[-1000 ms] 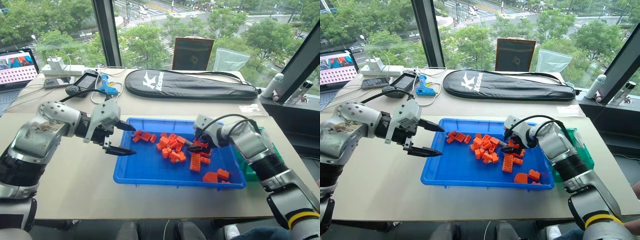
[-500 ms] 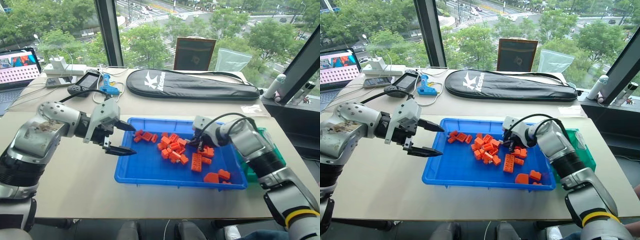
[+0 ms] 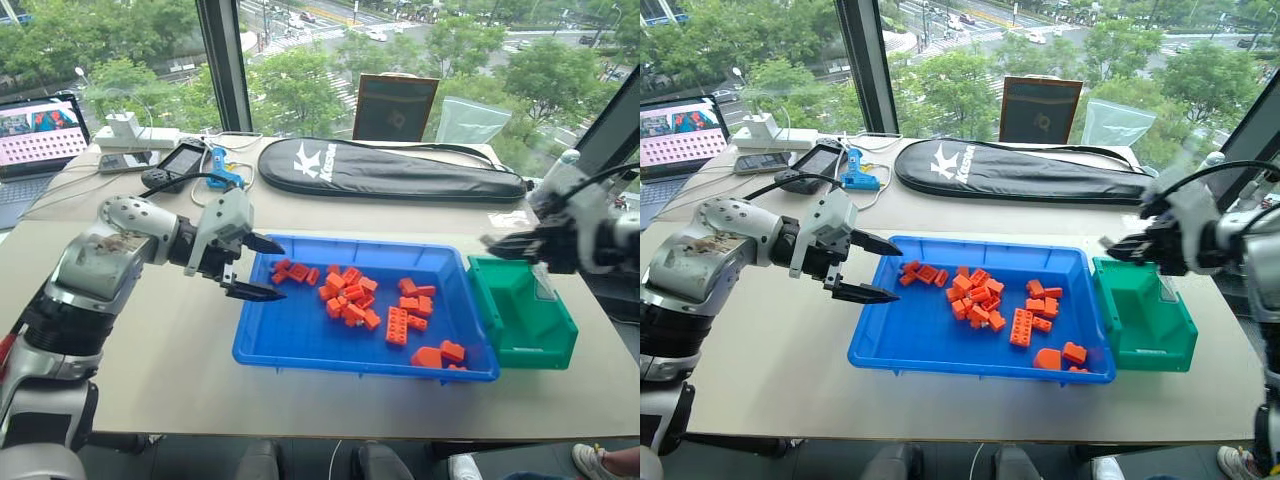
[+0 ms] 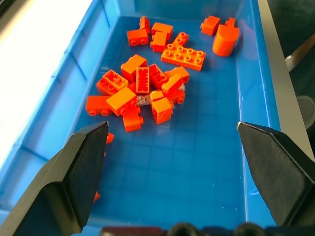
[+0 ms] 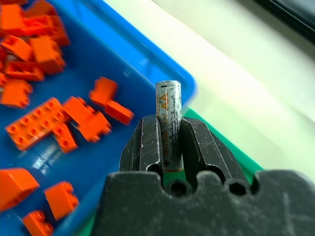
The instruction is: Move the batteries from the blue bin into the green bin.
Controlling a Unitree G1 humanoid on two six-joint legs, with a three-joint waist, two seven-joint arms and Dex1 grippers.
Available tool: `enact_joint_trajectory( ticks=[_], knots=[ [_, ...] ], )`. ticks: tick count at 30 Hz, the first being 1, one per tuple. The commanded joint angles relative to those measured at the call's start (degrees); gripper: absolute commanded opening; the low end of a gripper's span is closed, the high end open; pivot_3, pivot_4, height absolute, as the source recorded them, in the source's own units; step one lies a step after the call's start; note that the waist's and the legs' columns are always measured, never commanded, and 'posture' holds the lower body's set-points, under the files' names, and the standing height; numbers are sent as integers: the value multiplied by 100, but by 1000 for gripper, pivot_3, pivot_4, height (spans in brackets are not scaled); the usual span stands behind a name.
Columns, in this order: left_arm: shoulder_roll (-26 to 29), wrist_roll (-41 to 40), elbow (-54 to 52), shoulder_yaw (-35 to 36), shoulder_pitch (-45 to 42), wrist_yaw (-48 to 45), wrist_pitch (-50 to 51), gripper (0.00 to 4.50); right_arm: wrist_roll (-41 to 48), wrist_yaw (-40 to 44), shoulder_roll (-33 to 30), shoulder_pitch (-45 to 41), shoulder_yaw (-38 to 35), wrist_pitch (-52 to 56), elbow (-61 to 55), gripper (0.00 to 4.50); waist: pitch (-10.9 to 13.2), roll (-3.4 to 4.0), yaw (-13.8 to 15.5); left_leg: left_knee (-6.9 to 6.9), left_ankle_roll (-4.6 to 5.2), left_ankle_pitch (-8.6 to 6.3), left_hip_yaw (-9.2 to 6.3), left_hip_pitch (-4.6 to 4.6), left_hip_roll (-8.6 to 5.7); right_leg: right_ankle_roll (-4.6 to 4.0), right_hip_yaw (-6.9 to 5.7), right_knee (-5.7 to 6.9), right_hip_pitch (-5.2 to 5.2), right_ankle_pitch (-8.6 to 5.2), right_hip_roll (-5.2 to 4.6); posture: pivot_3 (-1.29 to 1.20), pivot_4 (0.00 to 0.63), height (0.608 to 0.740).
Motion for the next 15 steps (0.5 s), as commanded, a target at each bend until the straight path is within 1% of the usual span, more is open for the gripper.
enact_joint_trajectory(
  ticks=[1, 3, 5, 6, 8, 11, 13, 14, 15],
  knots=[
    [-31, 52, 23, 3, -194, -84, -150, 4500, 213, -179, 44, 399, -425, -11, -66, 233, 0, 4, -44, 0, 0, 0, 1, 1, 0, 0, 3, 1, 0, 0, 0, 0, 150, 733],
    [-49, 71, 55, -5, -216, -100, -168, 4500, 286, -288, 191, 616, -479, -71, 13, 233, 0, 4, -81, 0, 0, 0, 3, 4, -2, 1, 10, 3, 0, 1, 0, 0, 150, 733],
    [-52, 86, 68, -4, -226, -111, -179, 4500, 228, -372, 171, 805, -388, -212, 20, 1233, 0, 4, -92, 1, 0, 1, 0, 6, -2, 2, 9, 4, 2, 1, 1, 0, 150, 733],
    [-52, 92, 69, -1, -226, -116, -182, 4500, 226, -410, 169, 850, -370, -256, 15, 1430, 0, 5, -92, 1, 0, 1, 0, 6, -3, 3, 9, 4, 2, 1, 1, 0, 150, 733],
    [-24, 83, 24, 23, -199, -124, -167, 4500, 241, -522, 180, 790, -370, -322, 18, 2150, 1, 6, -105, 1, 0, 1, 2, 5, -3, 4, 10, 3, 2, 1, 0, 0, 150, 733],
    [61, 77, -42, 67, -142, -137, -127, 4500, 246, -614, 136, 388, -238, -409, -68, 3154, 3, 9, -125, 1, 0, 1, 2, 5, -3, 5, 12, 3, 2, 1, 0, 0, 150, 733],
    [106, 67, -90, 84, -108, -136, -104, 4500, 346, -668, 308, -5, -71, -422, -287, 3903, 5, 14, -140, 1, 0, 1, 3, 6, -3, 5, 13, 4, -1, 2, 0, 0, 150, 733],
    [125, 57, -116, 90, -96, -134, -90, 4500, 421, -659, 400, -171, 53, -371, -429, 4138, 6, 15, -150, 1, 0, 1, 3, 8, -2, 5, 14, 5, -1, 2, 2, 0, 150, 733],
    [156, 38, -158, 106, -78, -130, -64, 4500, 556, -552, 535, -313, 260, -341, -690, 4473, 6, 15, -156, 0, 0, 1, 2, 10, -1, 5, 14, 5, 0, 2, 3, 0, 150, 733]
  ],
)
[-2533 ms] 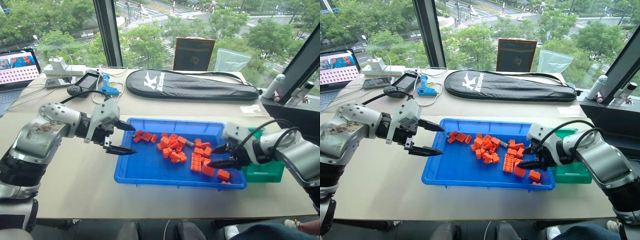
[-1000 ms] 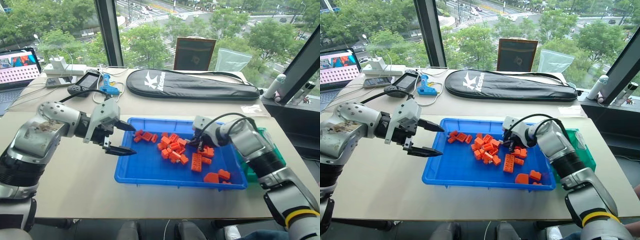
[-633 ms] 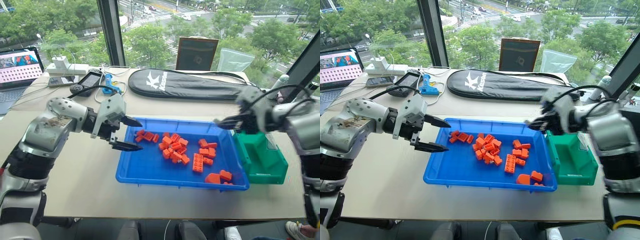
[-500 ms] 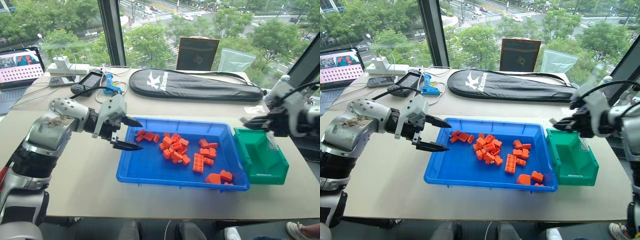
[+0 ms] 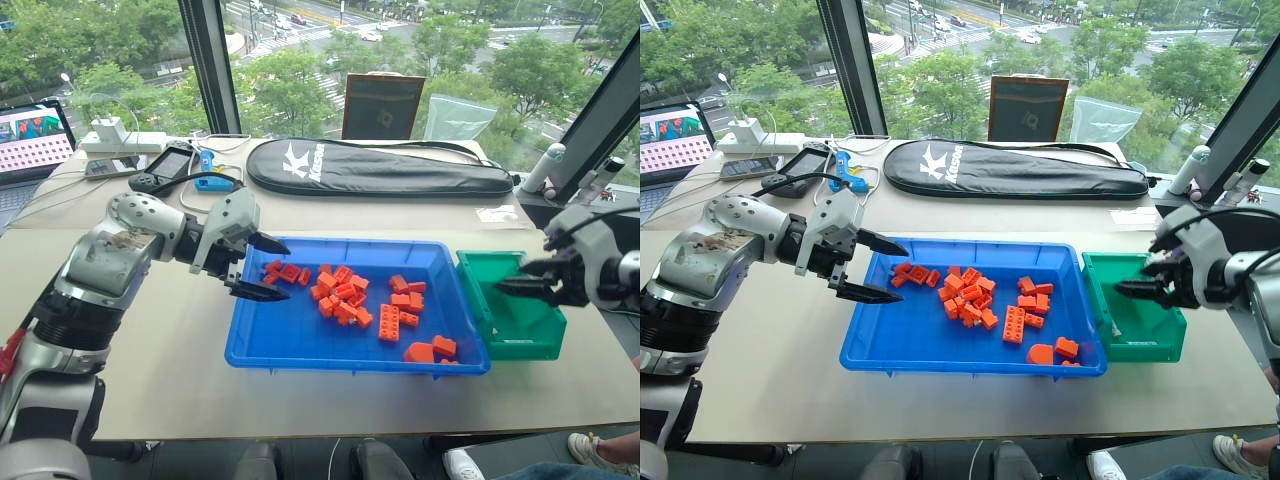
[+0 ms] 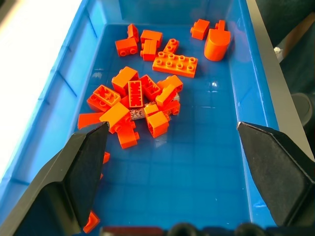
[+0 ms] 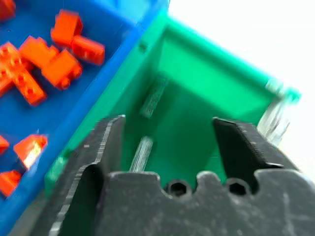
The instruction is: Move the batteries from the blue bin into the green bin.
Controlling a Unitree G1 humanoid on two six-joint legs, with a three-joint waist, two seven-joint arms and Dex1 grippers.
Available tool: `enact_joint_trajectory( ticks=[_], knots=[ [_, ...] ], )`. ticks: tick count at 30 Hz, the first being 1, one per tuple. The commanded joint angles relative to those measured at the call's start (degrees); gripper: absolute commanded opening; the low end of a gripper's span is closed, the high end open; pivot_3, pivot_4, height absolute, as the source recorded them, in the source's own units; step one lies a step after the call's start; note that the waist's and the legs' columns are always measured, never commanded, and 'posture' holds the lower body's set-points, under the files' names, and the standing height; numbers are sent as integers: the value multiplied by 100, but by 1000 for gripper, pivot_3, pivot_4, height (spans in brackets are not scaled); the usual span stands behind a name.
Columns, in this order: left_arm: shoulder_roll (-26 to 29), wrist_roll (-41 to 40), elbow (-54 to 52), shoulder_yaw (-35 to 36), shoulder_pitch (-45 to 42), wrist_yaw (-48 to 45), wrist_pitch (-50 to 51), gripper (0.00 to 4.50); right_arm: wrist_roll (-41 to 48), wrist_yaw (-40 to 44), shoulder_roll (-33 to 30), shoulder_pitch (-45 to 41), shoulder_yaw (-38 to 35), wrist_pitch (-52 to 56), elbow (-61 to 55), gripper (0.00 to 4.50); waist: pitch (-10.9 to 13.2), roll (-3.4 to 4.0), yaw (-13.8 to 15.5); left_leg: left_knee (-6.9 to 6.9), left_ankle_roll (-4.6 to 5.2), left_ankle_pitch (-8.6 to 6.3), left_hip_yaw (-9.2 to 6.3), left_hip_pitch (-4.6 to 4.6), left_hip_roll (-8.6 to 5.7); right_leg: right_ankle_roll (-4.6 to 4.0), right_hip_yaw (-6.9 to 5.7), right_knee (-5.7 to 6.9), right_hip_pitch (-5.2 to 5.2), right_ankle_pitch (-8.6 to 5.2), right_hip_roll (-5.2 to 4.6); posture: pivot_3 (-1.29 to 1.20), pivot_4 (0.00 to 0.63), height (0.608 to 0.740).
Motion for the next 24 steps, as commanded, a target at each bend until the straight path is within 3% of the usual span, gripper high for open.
enact_joint_trajectory(
  ticks=[1, 7, 14, 24],
  knots=[
    [152, -62, -261, 182, 25, -17, 51, 4500, 477, 125, 392, -517, 470, 114, -905, 4473, 0, 0, -10, 0, 0, 0, -2, 1, 1, 0, 0, 0, 0, 0, 1, 0, 150, 733],
    [308, -104, -422, 244, 146, -23, 107, 4500, 737, -72, 1188, -678, 1406, 349, -1602, 4473, 1, 0, 67, -1, 0, 0, -5, -7, 3, 0, -3, -3, 0, -1, 3, 0, 150, 733],
    [427, -131, -492, 283, 200, -24, 141, 4500, 496, -743, 2093, -607, 2315, 506, -1385, 4473, 1, -1, 105, 4, 0, 0, -6, -19, -2, 0, -4, -5, -3, 0, -1, 0, 150, 733],
    [461, -120, -444, 245, 183, -38, 94, 4500, 108, -1188, 2314, -552, 2932, 561, -970, 4473, 1, -1, 99, 4, 0, 0, -7, -19, 0, -1, -6, -2, -6, 0, 2, 0, 150, 733]
  ],
)
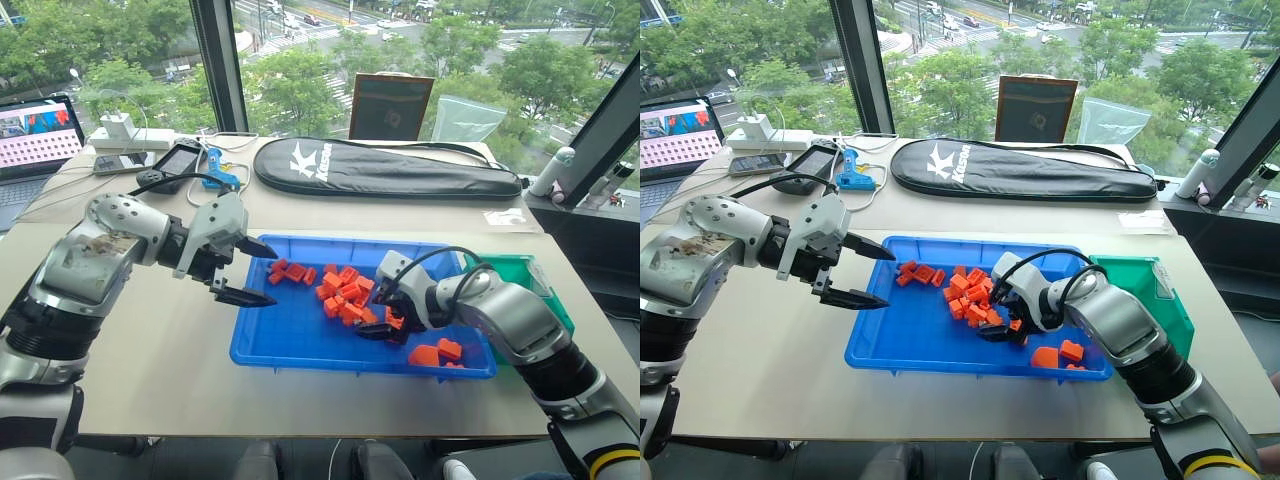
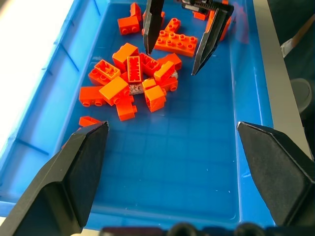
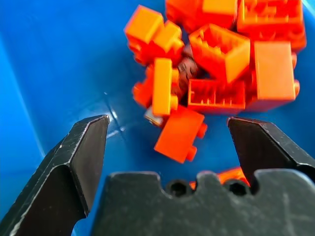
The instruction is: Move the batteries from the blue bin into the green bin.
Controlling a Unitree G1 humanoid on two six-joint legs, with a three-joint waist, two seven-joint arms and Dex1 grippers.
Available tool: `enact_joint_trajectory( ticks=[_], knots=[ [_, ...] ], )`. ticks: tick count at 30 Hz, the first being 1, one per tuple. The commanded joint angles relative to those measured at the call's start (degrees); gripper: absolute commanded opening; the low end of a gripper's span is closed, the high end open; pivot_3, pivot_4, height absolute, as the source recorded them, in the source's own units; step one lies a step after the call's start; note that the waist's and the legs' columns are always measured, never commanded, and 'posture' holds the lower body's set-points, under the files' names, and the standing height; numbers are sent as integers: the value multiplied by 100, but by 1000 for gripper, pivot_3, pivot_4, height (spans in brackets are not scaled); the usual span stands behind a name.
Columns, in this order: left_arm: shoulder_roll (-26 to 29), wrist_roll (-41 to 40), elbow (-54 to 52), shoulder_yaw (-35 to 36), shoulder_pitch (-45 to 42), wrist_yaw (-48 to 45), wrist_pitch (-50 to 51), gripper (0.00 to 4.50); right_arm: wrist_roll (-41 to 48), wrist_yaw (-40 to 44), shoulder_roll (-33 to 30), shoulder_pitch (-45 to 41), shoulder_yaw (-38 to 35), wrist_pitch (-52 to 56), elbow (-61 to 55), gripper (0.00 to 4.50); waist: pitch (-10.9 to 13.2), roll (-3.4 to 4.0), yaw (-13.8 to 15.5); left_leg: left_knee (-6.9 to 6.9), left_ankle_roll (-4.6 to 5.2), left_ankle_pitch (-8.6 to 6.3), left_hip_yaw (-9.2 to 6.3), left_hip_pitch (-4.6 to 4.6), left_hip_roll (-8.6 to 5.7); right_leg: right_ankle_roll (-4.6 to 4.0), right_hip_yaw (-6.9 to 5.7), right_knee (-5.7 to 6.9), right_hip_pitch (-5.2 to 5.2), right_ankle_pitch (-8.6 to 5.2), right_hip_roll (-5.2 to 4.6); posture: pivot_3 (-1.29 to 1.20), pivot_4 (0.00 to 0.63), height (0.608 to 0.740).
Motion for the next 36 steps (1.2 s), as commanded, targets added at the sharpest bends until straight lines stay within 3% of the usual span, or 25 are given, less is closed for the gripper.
enact_joint_trajectory(
  ticks=[1, 3, 6, 14, 15, 20, 24, 26, 33, 34, 36],
  knots=[
    [60, -27, -71, 135, -45, -35, -46, 4500, -118, -83, 9, 16, 39, -58, 5, 4473, 0, 0, -1, 0, 0, 0, 0, 0, 0, 0, 0, 0, 0, 0, 1, 0, 150, 733],
    [54, -29, -70, 135, -47, -38, -54, 4500, -132, -121, 55, 52, 42, -79, 36, 4473, 0, 0, -1, 0, 0, 0, 0, 0, 0, 0, 0, 0, 0, 0, 0, 0, 150, 733],
    [44, -30, -67, 134, -44, -40, -65, 4500, -231, -168, 76, 93, 32, -201, 91, 3734, 0, 0, -2, 0, 0, 0, -1, 0, 1, 0, 0, 0, 0, 0, 1, 0, 150, 733],
    [-7, -39, -61, 129, -31, -10, -81, 4500, -333, 46, -431, 171, -221, -476, -45, 1031, 0, 0, 5, 0, 0, 0, 0, 0, 0, 0, 0, -1, 3, 0, 0, 0, 150, 733],
    [-9, -43, -68, 131, -23, -6, -78, 4500, -327, 102, -546, 139, -294, -473, -70, 864, 0, 0, 5, 0, 0, 0, 1, 0, -1, 0, 0, -1, 3, 0, -1, 0, 150, 733],
    [-37, -25, -41, 117, -11, 4, -110, 4500, -516, 149, -962, 31, -501, -696, 113, 864, 0, 0, 4, 0, 0, 0, 0, 0, 0, 0, 0, -1, 1, 0, 0, 0, 150, 733],
    [-86, -24, -42, 107, -26, 19, -113, 4500, -587, -18, -924, 16, -771, -715, 499, 864, 0, 0, -12, 0, 0, 0, 0, 1, 0, 0, 0, -1, 1, 0, 1, 0, 150, 733],
    [-103, -12, -34, 103, -33, 17, -117, 4500, -672, -32, -947, 34, -741, -788, 547, 1877, 0, 0, -12, 0, 0, 0, 1, 1, 0, 0, 1, -1, 0, 0, 0, 0, 150, 733],
    [-68, -17, -44, 114, -21, -20, -106, 4500, -522, -160, -607, -64, -884, -596, 128, 4274, 0, 0, -29, 0, 0, 0, 0, 0, 0, 0, 1, 0, 0, 0, 1, 0, 150, 733],
    [-62, -19, -48, 110, -22, -31, -103, 4500, -289, -98, -476, -63, -955, -327, -73, 4485, 0, 0, -34, 0, 0, 0, 0, 0, 0, 0, 1, 0, 0, 0, 1, 0, 150, 733],
    [-54, -21, -41, 109, -34, -47, -98, 4500, 129, 22, -262, -24, -1051, 170, -405, 4485, 0, 0, -50, 0, 0, 0, -2, 0, 1, 0, 1, 2, -1, 0, 2, 0, 150, 733]
  ],
)
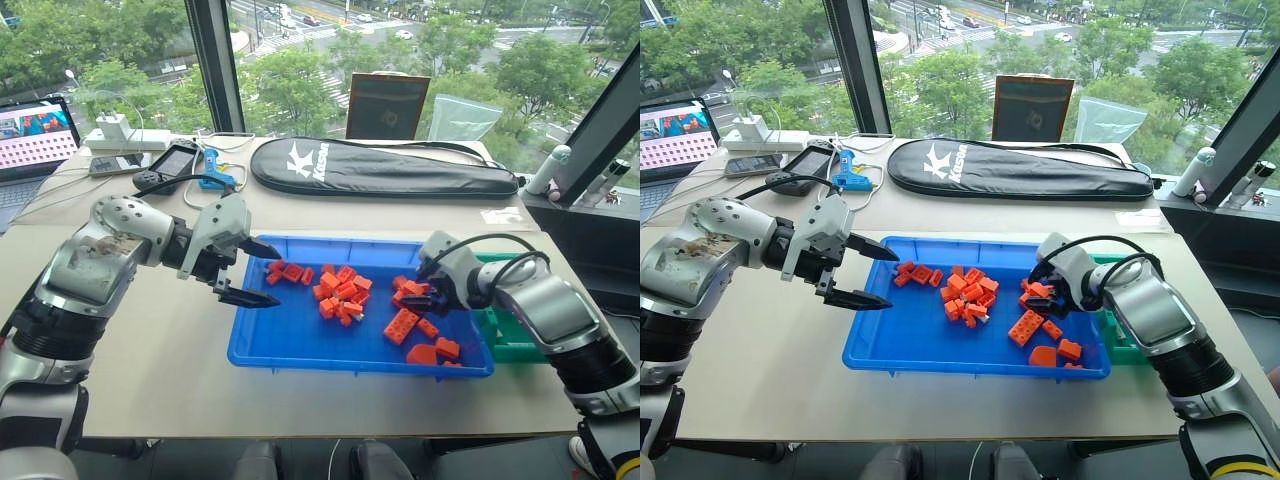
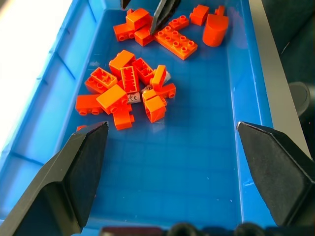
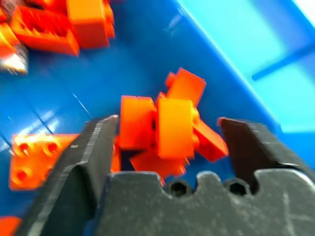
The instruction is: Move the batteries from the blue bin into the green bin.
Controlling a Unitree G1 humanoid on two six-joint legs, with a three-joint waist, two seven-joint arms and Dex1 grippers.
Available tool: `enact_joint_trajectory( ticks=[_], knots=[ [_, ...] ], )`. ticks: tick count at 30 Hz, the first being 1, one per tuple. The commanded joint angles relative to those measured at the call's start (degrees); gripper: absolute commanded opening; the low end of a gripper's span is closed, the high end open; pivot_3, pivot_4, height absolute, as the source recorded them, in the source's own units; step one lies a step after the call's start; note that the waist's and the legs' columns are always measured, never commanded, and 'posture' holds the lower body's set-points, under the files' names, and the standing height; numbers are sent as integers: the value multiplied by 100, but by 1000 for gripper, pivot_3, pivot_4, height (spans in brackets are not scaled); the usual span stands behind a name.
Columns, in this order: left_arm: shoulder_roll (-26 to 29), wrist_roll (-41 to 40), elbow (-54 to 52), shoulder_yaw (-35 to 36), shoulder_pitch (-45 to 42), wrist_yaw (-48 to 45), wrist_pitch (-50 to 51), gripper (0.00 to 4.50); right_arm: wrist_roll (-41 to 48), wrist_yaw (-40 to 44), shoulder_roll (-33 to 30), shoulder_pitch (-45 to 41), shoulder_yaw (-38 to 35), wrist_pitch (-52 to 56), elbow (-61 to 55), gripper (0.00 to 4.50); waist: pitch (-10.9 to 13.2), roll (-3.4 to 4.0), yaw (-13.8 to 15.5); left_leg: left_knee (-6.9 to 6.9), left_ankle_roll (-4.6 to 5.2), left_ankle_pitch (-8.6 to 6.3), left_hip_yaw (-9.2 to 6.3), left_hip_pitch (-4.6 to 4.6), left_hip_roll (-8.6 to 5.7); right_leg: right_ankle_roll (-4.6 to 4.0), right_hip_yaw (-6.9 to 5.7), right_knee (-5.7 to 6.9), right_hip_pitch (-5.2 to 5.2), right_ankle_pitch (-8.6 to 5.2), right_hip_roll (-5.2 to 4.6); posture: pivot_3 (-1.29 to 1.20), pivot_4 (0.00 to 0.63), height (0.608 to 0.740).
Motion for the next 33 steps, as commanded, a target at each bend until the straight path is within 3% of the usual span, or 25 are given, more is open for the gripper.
enact_joint_trajectory(
  ticks=[1, 7, 18, 21, 27, 31, 33],
  knots=[
    [56, -28, -57, 106, -58, -56, -42, 4500, 721, 179, 305, -94, -323, 795, -789, 4485, 0, 0, -9, 0, 0, 0, -2, 0, 1, 0, 0, 1, 0, 0, 1, 0, 150, 733],
    [63, -23, -55, 78, -106, -129, -22, 4500, 868, -145, 816, 148, 55, 1134, -983, 4485, 0, 0, 5, 0, 0, 0, -3, 0, 1, 0, -3, -1, 6, 0, 0, 0, 150, 733],
    [20, 55, 6, 60, -160, -71, -37, 4500, 320, -711, 1021, 285, 502, 585, -284, 4485, 0, 0, -8, 0, 0, 0, -4, 3, 1, 0, -3, 1, 6, 0, 1, 0, 150, 733],
    [26, 51, -33, 73, -136, -64, -26, 4500, 283, -820, 1254, 307, 539, 523, -212, 3815, -1, 0, -18, 0, 0, 0, -4, 7, 2, 0, -3, 1, 9, 0, 2, 0, 150, 733],
    [-58, 2, -49, 166, -188, 89, 46, 4500, 393, -802, 1361, 377, 391, 690, -420, 1774, -1, 0, -16, 0, 0, 0, -4, 8, 2, 0, -3, 2, 10, 0, 2, 0, 150, 733],
    [-50, 22, -24, 146, -196, 85, 16, 4500, 489, -693, 1100, 325, 290, 917, -785, 382, -1, 0, -11, 0, 0, 0, -4, 7, 2, 0, -3, 2, 9, 0, 2, 0, 150, 733],
    [-68, 27, -18, 126, -192, 81, -4, 4500, 582, -643, 998, 230, 143, 1035, -904, 44, -1, 0, -8, 0, 0, 0, -4, 6, 1, 0, -3, 1, 9, 0, 1, 0, 150, 733]
  ],
)
